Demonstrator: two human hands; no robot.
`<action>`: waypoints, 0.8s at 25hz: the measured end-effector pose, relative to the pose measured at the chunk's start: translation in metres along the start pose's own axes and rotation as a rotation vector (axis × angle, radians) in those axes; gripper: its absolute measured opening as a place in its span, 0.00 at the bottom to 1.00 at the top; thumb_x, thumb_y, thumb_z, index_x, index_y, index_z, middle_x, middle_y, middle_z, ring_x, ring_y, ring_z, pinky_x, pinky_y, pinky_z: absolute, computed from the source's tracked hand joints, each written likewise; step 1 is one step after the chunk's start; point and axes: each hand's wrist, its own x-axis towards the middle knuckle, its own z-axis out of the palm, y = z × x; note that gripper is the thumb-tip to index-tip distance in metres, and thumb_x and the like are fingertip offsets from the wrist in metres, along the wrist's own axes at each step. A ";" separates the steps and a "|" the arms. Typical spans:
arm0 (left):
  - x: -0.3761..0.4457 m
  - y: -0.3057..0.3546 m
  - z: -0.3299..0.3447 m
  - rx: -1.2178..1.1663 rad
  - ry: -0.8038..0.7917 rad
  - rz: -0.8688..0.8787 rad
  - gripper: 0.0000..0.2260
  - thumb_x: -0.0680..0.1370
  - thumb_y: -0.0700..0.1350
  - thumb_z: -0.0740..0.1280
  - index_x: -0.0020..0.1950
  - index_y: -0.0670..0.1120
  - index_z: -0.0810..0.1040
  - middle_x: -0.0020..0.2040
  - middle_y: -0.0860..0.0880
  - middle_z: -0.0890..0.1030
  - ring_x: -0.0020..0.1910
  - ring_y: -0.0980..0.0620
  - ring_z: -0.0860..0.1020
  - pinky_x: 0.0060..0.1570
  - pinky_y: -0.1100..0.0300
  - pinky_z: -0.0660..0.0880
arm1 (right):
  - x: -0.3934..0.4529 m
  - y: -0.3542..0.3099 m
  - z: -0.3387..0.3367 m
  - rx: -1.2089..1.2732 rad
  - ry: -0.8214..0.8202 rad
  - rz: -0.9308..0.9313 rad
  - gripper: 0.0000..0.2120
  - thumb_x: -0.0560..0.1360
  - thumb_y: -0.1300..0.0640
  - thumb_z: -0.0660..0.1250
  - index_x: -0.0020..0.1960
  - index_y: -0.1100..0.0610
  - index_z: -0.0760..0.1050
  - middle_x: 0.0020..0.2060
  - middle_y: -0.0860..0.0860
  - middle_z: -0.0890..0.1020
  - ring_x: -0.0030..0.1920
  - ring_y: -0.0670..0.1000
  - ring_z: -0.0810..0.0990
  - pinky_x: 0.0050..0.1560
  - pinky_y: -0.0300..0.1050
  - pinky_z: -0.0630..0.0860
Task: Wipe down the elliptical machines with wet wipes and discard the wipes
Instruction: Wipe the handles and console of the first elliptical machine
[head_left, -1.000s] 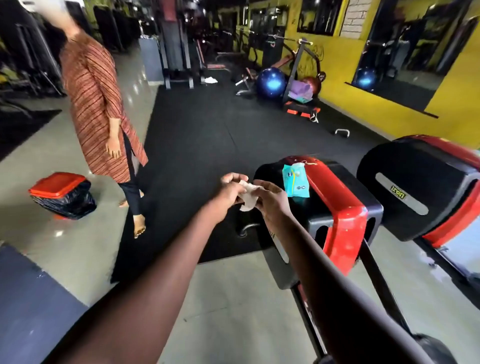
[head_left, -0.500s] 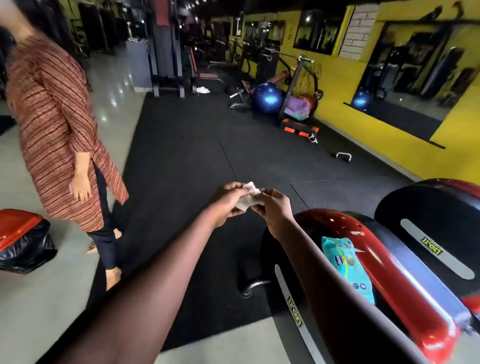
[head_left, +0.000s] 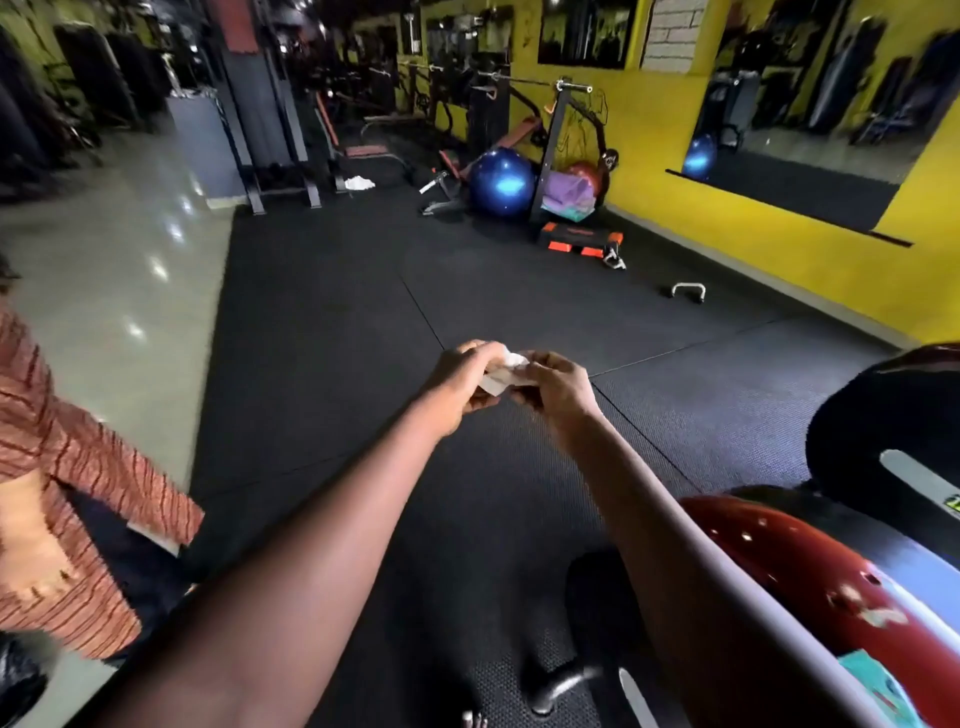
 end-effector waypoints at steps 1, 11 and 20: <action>0.027 0.008 0.001 0.045 -0.008 0.000 0.04 0.76 0.47 0.68 0.48 0.48 0.81 0.40 0.50 0.80 0.39 0.54 0.78 0.37 0.61 0.76 | 0.029 -0.005 0.003 0.016 0.001 0.002 0.06 0.74 0.69 0.65 0.49 0.62 0.77 0.36 0.55 0.80 0.32 0.48 0.77 0.30 0.36 0.73; 0.301 0.083 0.056 0.118 -0.118 0.089 0.10 0.78 0.46 0.68 0.36 0.47 0.76 0.30 0.49 0.76 0.28 0.55 0.73 0.28 0.66 0.71 | 0.283 -0.061 -0.024 0.004 0.207 -0.037 0.08 0.77 0.68 0.60 0.46 0.59 0.76 0.32 0.52 0.78 0.24 0.43 0.75 0.23 0.33 0.67; 0.515 0.149 0.216 0.213 -0.590 0.189 0.11 0.78 0.40 0.67 0.36 0.45 0.75 0.31 0.44 0.75 0.20 0.57 0.70 0.22 0.66 0.66 | 0.457 -0.117 -0.147 0.066 0.619 -0.196 0.14 0.74 0.74 0.60 0.56 0.61 0.74 0.38 0.53 0.79 0.35 0.48 0.78 0.32 0.38 0.77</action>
